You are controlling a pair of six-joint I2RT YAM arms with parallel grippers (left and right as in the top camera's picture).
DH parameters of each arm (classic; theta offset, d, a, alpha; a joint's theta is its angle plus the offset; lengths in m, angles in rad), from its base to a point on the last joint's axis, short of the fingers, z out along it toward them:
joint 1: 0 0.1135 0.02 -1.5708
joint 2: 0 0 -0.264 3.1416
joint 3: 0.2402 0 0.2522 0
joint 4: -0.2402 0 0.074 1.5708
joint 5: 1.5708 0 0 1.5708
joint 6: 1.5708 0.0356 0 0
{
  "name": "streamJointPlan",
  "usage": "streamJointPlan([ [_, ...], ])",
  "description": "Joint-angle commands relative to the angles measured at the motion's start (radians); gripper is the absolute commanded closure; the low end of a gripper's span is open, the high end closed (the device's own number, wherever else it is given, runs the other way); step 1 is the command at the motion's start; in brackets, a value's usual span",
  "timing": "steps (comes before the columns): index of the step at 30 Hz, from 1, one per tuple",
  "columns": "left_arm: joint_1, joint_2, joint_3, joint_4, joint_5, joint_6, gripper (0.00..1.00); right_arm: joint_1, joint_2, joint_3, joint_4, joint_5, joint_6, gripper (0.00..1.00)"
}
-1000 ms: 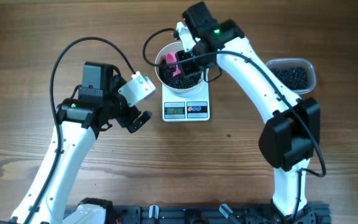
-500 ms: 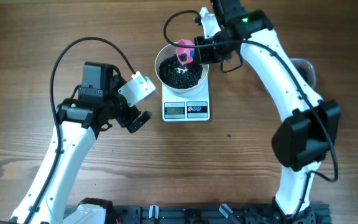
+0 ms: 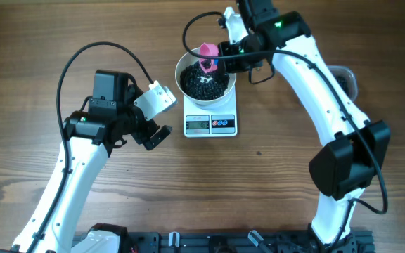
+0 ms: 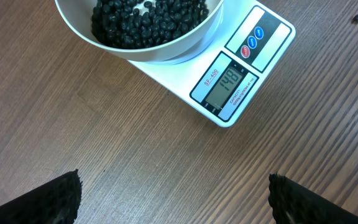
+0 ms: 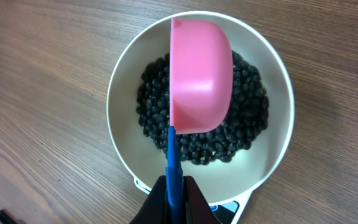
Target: Scoop item into bowl and weigh 150g on scale
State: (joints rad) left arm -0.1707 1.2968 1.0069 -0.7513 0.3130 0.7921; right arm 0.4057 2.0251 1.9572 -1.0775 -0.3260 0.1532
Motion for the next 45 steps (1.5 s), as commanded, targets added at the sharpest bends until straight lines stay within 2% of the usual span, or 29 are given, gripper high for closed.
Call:
streamJointPlan([
  [1, 0.005, 0.001, -0.008, 0.002, 0.019, 0.016, 0.00, 0.033, -0.023, 0.012, -0.002, 0.068, 0.004, 0.96],
  [10, 0.005, 0.001, -0.008, 0.002, 0.019, 0.016, 0.00, 0.108, -0.048, 0.014, 0.013, 0.301, 0.002, 0.96],
  [29, 0.005, 0.001, -0.008, 0.002, 0.019, 0.016, 0.00, 0.134, -0.069, 0.014, 0.037, 0.330, -0.175, 0.96],
  [45, 0.005, 0.001, -0.008, 0.002, 0.019, 0.016, 0.00, 0.101, -0.069, 0.014, 0.044, 0.273, -0.123, 0.96],
])
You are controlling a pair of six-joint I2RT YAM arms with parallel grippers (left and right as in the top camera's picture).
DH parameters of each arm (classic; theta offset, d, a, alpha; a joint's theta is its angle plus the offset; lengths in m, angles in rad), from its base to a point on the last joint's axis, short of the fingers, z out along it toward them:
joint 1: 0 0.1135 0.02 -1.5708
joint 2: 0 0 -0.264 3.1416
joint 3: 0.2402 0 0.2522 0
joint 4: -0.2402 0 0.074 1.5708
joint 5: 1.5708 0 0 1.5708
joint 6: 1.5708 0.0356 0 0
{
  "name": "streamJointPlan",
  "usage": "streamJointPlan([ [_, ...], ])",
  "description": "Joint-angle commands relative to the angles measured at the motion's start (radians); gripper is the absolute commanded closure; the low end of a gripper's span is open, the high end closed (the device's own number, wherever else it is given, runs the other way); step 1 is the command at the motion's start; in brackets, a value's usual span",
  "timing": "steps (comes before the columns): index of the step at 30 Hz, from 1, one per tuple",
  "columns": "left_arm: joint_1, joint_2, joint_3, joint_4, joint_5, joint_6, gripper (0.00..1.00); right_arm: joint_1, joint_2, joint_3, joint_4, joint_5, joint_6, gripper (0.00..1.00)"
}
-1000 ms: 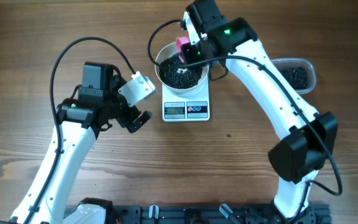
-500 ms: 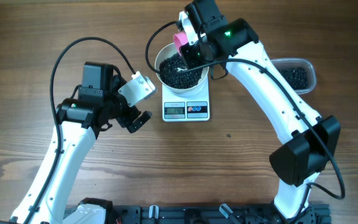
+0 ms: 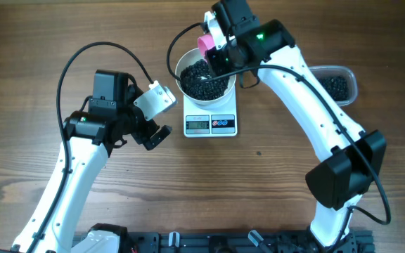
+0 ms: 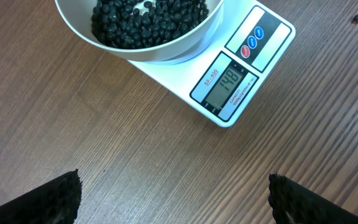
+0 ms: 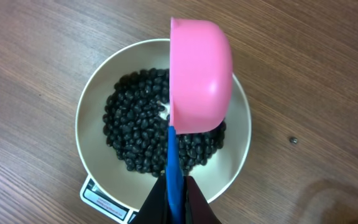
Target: Scoop item into bowl and weigh 150g on scale
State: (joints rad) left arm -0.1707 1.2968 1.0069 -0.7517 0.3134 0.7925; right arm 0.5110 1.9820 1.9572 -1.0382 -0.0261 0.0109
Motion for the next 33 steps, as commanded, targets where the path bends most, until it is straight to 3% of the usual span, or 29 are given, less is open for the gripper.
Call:
streamJointPlan([
  [1, 0.005, 0.001, -0.008, 0.002, 0.019, 0.016, 0.00, -0.005, -0.026, 0.014, 0.004, -0.031, 0.019, 0.96],
  [8, 0.005, 0.001, -0.008, 0.002, 0.019, 0.016, 0.00, -0.014, -0.026, 0.014, 0.005, -0.045, 0.044, 0.96],
  [16, 0.005, 0.001, -0.008, 0.002, 0.019, 0.016, 0.00, 0.019, -0.026, 0.014, 0.015, -0.014, -0.021, 0.96],
  [21, 0.005, 0.001, -0.008, 0.002, 0.019, 0.016, 0.00, 0.040, -0.024, 0.014, -0.016, 0.106, -0.037, 0.96],
  [33, 0.005, 0.001, -0.008, 0.002, 0.019, 0.016, 0.00, 0.006, -0.024, 0.014, 0.006, 0.016, -0.026, 0.96],
])
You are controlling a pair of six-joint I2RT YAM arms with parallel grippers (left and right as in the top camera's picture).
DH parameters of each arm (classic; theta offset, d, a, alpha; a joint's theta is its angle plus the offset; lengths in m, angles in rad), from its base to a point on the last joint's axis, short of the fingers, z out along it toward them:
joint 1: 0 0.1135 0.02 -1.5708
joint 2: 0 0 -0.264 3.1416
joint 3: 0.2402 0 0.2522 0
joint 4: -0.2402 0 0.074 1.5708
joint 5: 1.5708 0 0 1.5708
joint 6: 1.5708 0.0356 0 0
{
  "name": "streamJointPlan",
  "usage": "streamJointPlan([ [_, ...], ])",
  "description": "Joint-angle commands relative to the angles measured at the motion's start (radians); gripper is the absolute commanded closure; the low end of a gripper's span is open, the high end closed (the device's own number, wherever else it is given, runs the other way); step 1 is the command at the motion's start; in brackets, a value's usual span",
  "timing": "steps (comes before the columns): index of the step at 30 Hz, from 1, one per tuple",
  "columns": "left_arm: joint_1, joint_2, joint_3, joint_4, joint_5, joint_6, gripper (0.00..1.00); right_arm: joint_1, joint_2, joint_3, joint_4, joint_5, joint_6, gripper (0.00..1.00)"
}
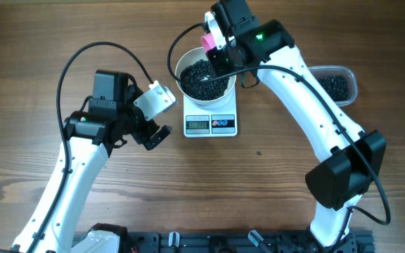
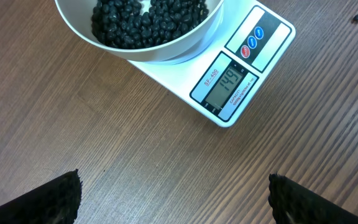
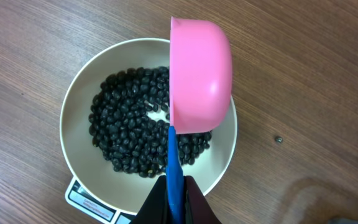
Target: Scoop item into bowl and weigh 150g on scale
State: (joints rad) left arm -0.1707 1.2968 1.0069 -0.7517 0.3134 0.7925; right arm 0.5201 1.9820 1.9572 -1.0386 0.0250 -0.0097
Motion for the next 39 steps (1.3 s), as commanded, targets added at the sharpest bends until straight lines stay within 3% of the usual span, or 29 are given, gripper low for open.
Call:
streamJointPlan([
  [1, 0.005, 0.001, -0.008, 0.002, 0.019, 0.016, 0.00, -0.005, -0.024, 0.014, 0.006, -0.051, -0.005, 0.96],
  [8, 0.005, 0.001, -0.008, 0.002, 0.019, 0.016, 0.00, -0.054, -0.024, 0.014, 0.006, -0.188, 0.031, 0.96],
  [15, 0.005, 0.001, -0.008, 0.002, 0.019, 0.016, 0.00, -0.185, -0.024, 0.014, 0.004, -0.483, 0.039, 0.96],
  [22, 0.005, 0.001, -0.008, 0.002, 0.019, 0.016, 0.00, -0.311, -0.028, 0.014, -0.037, -0.657, 0.039, 0.96],
  [31, 0.005, 0.001, -0.008, 0.002, 0.019, 0.016, 0.00, -0.483, -0.098, 0.014, -0.159, -0.653, 0.036, 0.96],
  [39, 0.005, 0.001, -0.008, 0.002, 0.019, 0.016, 0.00, -0.707, -0.141, 0.014, -0.359, -0.460, 0.035, 0.96],
])
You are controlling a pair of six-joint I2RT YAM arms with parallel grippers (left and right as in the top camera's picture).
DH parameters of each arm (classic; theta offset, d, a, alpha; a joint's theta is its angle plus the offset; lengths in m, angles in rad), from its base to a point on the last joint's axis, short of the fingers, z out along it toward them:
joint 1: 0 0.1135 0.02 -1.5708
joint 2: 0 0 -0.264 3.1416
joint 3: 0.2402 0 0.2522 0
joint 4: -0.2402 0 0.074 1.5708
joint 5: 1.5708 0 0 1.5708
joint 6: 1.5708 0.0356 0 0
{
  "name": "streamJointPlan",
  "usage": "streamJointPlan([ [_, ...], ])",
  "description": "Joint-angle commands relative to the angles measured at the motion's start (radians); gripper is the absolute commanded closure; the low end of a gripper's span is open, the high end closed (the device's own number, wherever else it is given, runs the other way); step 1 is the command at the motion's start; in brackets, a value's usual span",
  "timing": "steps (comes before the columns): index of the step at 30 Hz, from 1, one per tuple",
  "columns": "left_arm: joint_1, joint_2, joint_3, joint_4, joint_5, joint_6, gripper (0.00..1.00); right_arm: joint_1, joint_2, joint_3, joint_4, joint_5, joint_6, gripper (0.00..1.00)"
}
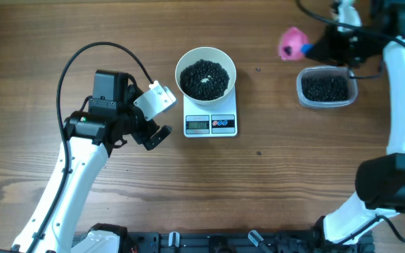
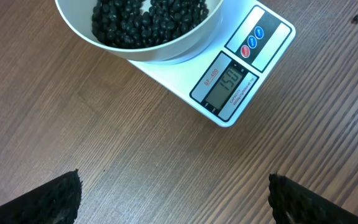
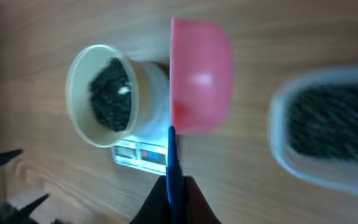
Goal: Scoop item into bowl and weigh 150g on scale
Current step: 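Carry the pink scoop from the bowl over to the clear tub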
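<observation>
A white bowl (image 1: 233, 74) of black beans sits on the white scale (image 1: 210, 124). In the left wrist view the scale's display (image 2: 229, 79) reads 150. My right gripper (image 1: 315, 49) is shut on the blue handle of the pink scoop (image 1: 290, 43), held at the far right, well clear of the bowl. In the blurred right wrist view the scoop (image 3: 201, 74) shows its underside and my right gripper (image 3: 174, 186) pinches the handle. My left gripper (image 1: 157, 135) stands open, left of the scale, with nothing between its fingers (image 2: 61, 193).
A clear tub (image 1: 299, 88) of black beans stands at the right, just below the scoop. Single stray beans (image 1: 258, 152) lie on the wooden table. The left arm's cable loops over the table's left half.
My right gripper with the pink scoop has gone from over the bowl's far edge to the far right by the bean tub. The scale reading has changed from 149 to 150.
The scoop was held turned over above the bowl with the scale at 148. It then stood at the bowl's far edge, still 148, then 149. Now the display reads 150 and the scoop is away by the tub. The left arm has stayed still throughout.
</observation>
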State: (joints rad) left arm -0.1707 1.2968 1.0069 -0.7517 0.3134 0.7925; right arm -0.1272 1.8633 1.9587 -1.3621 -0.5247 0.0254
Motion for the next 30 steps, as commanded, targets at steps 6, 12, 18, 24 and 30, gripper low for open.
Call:
streamJointPlan([
  [6, 0.005, 0.001, -0.008, 0.002, 0.019, 0.016, 0.00, -0.107, -0.022, 0.012, -0.058, 0.346, 0.045, 0.96],
  [12, 0.005, 0.001, -0.008, 0.002, 0.019, 0.016, 0.00, -0.062, -0.021, -0.010, -0.086, 0.554, 0.108, 0.96],
  [18, 0.005, 0.001, -0.008, 0.002, 0.019, 0.016, 0.00, 0.093, 0.000, -0.052, -0.087, 0.810, 0.139, 0.96],
  [24, 0.005, 0.001, -0.008, 0.002, 0.019, 0.016, 0.00, 0.236, 0.067, -0.054, -0.127, 1.004, 0.143, 0.96],
  [30, 0.005, 0.001, -0.008, 0.002, 0.019, 0.016, 0.00, 0.257, 0.095, -0.054, -0.168, 1.036, 0.211, 0.96],
])
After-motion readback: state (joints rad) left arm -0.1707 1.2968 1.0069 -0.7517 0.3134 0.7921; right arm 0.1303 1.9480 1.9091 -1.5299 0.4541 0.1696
